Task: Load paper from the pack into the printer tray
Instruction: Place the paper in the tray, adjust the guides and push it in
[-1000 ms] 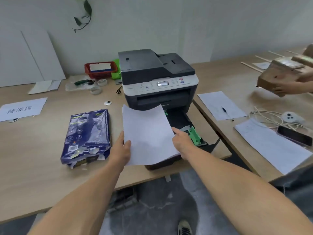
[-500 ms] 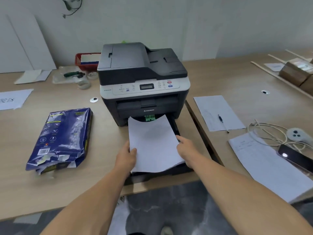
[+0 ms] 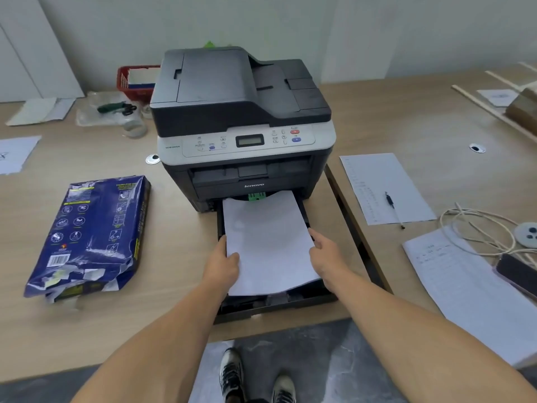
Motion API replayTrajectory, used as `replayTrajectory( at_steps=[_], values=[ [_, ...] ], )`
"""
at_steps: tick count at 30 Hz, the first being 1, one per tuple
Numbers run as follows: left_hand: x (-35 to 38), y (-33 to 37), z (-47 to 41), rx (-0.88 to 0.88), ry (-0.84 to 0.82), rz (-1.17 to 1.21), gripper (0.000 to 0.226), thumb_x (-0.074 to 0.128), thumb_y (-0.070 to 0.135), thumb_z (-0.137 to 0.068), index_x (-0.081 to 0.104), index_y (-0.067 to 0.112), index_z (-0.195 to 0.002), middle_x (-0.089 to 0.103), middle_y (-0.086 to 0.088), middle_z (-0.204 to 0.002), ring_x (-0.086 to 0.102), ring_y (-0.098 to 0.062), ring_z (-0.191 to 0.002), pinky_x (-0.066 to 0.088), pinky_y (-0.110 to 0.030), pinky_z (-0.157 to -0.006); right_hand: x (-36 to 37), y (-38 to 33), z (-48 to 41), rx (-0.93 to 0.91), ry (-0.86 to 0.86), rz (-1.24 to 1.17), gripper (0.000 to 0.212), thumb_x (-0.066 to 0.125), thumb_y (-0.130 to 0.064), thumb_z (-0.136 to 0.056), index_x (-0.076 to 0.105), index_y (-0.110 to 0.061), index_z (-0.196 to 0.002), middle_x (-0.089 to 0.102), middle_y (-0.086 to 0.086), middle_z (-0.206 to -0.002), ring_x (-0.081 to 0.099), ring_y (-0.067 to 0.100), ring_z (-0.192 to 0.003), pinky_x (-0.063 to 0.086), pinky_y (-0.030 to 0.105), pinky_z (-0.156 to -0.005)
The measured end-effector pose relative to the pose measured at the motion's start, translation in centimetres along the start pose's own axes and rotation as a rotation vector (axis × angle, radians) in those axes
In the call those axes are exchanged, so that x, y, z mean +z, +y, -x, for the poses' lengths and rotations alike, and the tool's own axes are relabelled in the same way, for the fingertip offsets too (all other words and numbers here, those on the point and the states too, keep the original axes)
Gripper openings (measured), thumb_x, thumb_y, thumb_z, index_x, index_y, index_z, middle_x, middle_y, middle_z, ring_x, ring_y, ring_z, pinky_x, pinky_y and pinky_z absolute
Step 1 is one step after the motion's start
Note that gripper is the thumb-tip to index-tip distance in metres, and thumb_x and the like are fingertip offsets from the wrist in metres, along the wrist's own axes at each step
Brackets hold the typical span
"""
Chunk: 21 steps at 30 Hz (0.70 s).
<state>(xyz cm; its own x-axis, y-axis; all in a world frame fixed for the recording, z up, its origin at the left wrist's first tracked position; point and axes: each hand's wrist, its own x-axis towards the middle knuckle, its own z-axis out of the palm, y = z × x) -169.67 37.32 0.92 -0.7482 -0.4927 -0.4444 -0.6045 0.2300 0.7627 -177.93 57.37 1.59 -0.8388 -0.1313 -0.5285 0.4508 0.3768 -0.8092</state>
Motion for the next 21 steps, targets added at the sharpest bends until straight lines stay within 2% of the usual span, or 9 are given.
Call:
replayTrajectory(
  at_steps=[2, 3, 5, 7, 10, 13, 16, 19, 21],
  values=[
    [0.0, -0.4, -0.4, 0.013, 0.021, -0.001, 0.060, 0.041, 0.018, -0.102, 0.022, 0.025, -0.158, 0.046, -0.003, -0.153, 0.051, -0.026, -0.125, 0.036, -0.028, -0.089, 0.1, 0.1, -0.1, -0.010, 0.018, -0.023, 0.057, 0.030, 0.003, -0.099, 0.040, -0.024, -0.148, 0.058, -0.003, -0.124, 0.062, 0.007, -0.086, 0.059, 0.026, -0.070],
    [0.1, -0.6, -0.7, 0.018, 0.029, 0.002, 0.060, 0.042, 0.019, -0.101, 0.023, 0.028, -0.157, 0.050, -0.002, -0.150, 0.052, -0.026, -0.126, 0.037, -0.029, -0.090, 0.1, 0.1, -0.1, -0.014, 0.026, -0.033, 0.057, 0.030, 0.003, -0.099, 0.041, -0.024, -0.148, 0.059, -0.004, -0.124, 0.064, 0.009, -0.086, 0.060, 0.030, -0.073],
    [0.1, -0.6, -0.9, 0.026, 0.036, 0.011, 0.060, 0.042, 0.019, -0.100, 0.025, 0.030, -0.157, 0.054, 0.000, -0.146, 0.054, -0.024, -0.117, 0.039, -0.029, -0.090, 0.2, 0.2, -0.4, -0.020, 0.028, -0.052, 0.058, 0.031, 0.003, -0.098, 0.042, -0.024, -0.148, 0.060, -0.002, -0.131, 0.064, 0.008, -0.085, 0.059, 0.035, -0.082],
    [0.0, -0.5, -1.1, 0.030, 0.040, 0.023, 0.060, 0.042, 0.018, -0.101, 0.025, 0.029, -0.157, 0.055, 0.002, -0.143, 0.053, -0.019, -0.108, 0.038, -0.028, -0.088, 0.3, 0.1, -0.8, -0.034, 0.023, -0.059, 0.059, 0.031, 0.003, -0.098, 0.042, -0.024, -0.148, 0.057, -0.001, -0.138, 0.061, 0.003, -0.085, 0.058, 0.028, -0.081],
    [-0.2, -0.5, -2.2, 0.032, 0.039, 0.005, 0.058, 0.041, 0.016, -0.100, 0.029, 0.030, -0.155, 0.059, 0.002, -0.139, 0.056, -0.021, -0.100, 0.039, -0.028, -0.084, 0.7, -0.4, -1.5, -0.058, 0.011, -0.025, 0.060, 0.030, 0.005, -0.097, 0.040, -0.024, -0.148, 0.053, -0.003, -0.142, 0.062, 0.011, -0.100, 0.055, 0.022, -0.082],
    [-0.3, -0.1, -3.2, 0.026, 0.031, -0.057, 0.055, 0.042, 0.013, -0.100, 0.033, 0.027, -0.152, 0.062, 0.001, -0.129, 0.056, -0.025, -0.095, 0.041, -0.030, -0.081, 1.4, -0.6, -2.3, -0.040, -0.025, 0.068, 0.064, 0.028, 0.007, -0.095, 0.035, -0.024, -0.151, 0.048, -0.005, -0.141, 0.053, 0.019, -0.124, 0.045, 0.012, -0.073],
    [-0.4, 0.1, -4.0, 0.032, -0.006, -0.162, 0.050, 0.046, 0.009, -0.098, 0.040, 0.020, -0.146, 0.062, -0.005, -0.128, 0.053, -0.025, -0.096, 0.041, -0.030, -0.081, 2.2, 0.1, -3.7, -0.013, -0.028, 0.141, 0.069, 0.027, 0.007, -0.090, 0.037, -0.028, -0.149, 0.050, -0.006, -0.143, 0.055, 0.018, -0.116, 0.049, 0.021, -0.083],
    [-0.4, -0.1, -4.8, 0.019, -0.052, -0.299, 0.050, 0.051, 0.014, -0.097, 0.040, 0.014, -0.145, 0.057, -0.014, -0.133, 0.056, -0.033, -0.106, 0.043, -0.032, -0.082, 2.6, 0.5, -4.4, -0.017, 0.033, 0.247, 0.062, 0.031, 0.006, -0.091, 0.042, -0.021, -0.146, 0.055, 0.006, -0.141, 0.059, 0.027, -0.112, 0.053, 0.031, -0.086],
    [-0.2, -0.2, -4.9, 0.027, -0.047, -0.393, 0.046, 0.051, 0.012, -0.096, 0.042, 0.009, -0.140, 0.051, -0.018, -0.132, 0.051, -0.031, -0.095, 0.040, -0.031, -0.079, 2.8, 0.5, -4.4, -0.020, 0.081, 0.370, 0.057, 0.035, 0.003, -0.094, 0.039, -0.015, -0.148, 0.050, 0.012, -0.145, 0.057, 0.032, -0.116, 0.050, 0.031, -0.088]
  ],
)
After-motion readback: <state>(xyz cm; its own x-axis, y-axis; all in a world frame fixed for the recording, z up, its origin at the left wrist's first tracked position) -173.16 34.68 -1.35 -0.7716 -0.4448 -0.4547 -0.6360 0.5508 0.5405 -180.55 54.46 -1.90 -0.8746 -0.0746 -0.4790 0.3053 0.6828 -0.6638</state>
